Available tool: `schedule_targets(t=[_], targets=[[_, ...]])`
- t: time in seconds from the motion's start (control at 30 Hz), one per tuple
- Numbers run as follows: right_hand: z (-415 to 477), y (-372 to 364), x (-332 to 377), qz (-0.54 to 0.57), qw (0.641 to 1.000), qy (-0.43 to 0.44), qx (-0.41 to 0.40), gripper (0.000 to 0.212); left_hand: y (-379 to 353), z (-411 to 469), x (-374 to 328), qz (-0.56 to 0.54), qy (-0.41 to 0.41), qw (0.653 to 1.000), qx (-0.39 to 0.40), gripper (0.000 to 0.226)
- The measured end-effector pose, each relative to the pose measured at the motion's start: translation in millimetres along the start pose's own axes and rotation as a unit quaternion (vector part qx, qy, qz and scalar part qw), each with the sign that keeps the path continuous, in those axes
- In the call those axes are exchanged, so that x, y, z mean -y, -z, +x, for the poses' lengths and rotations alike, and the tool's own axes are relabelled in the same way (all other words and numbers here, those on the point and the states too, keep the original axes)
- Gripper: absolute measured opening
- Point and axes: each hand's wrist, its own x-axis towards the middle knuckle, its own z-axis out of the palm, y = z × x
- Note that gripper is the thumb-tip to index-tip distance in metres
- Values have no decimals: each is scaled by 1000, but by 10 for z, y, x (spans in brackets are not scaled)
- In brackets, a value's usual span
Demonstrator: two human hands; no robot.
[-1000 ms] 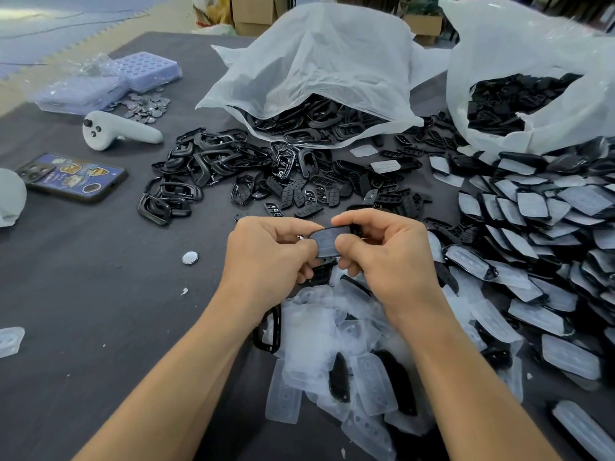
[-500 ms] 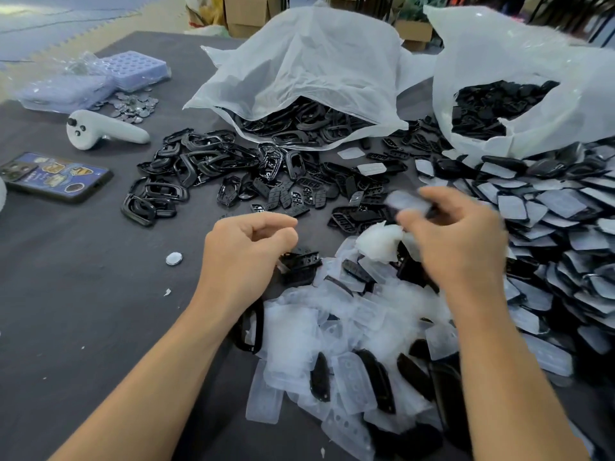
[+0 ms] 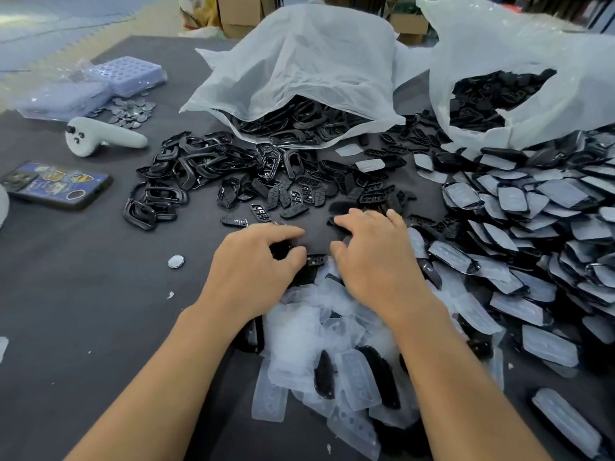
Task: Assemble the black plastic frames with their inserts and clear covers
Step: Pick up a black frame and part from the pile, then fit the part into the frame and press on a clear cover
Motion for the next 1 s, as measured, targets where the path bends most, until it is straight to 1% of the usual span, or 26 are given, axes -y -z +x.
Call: schedule_targets(t=[0.1, 0.13, 0.17, 0.23, 0.3, 0.33, 0.4, 0.47, 0.53, 0.6, 0.63, 0.7, 0.73, 0.83, 0.87, 0.93, 1.0], targets=[[1, 16, -6, 27, 999, -8, -16, 25, 19, 118, 63, 21, 12, 997, -79, 36], [-3, 16, 9, 39, 999, -11, -27, 22, 36, 182, 97, 39, 22, 995, -90, 40], [-11, 15, 26, 56, 997, -13, -43, 20, 60, 246, 141, 57, 38, 994, -87, 45], [-17, 2, 54, 79, 995, -10, -53, 23, 95, 356, 237, 87, 74, 992, -54, 52], [-13, -11, 53, 87, 995, 2, -48, 27, 109, 416, 310, 83, 83, 993, -25, 49], [-9, -18, 43, 95, 994, 7, -53, 31, 115, 429, 330, 66, 77, 994, -27, 44], [-13, -26, 28, 110, 991, 16, -72, 40, 141, 469, 355, 23, 79, 994, -67, 39], [-32, -28, 14, 125, 988, 30, -82, 38, 177, 539, 366, 0, 95, 989, -117, 49], [-37, -26, 10, 140, 985, 50, -91, 32, 199, 642, 386, 36, 102, 986, -126, 58], [-39, -20, 14, 158, 981, 53, -103, 31, 190, 754, 409, 87, 98, 987, -98, 53], [-42, -17, 18, 165, 979, 50, -107, 32, 181, 795, 424, 90, 95, 987, -89, 50], [-55, -13, 18, 176, 977, 43, -112, 32, 158, 826, 451, 42, 92, 991, -91, 46], [-61, -11, 16, 182, 976, 41, -115, 32, 144, 819, 460, 27, 86, 991, -102, 46], [-45, -23, 33, 200, 972, 39, -117, 32, 147, 843, 479, 66, 57, 983, -159, 41], [-41, -24, 42, 209, 970, 34, -116, 32, 164, 882, 474, 70, 48, 981, -172, 43], [-41, -23, 53, 236, 964, 18, -119, 31, 191, 988, 480, 68, 54, 984, -153, 44], [-46, -21, 43, 259, 957, 5, -128, 30, 195, 1062, 465, 51, 75, 990, -112, 36]])
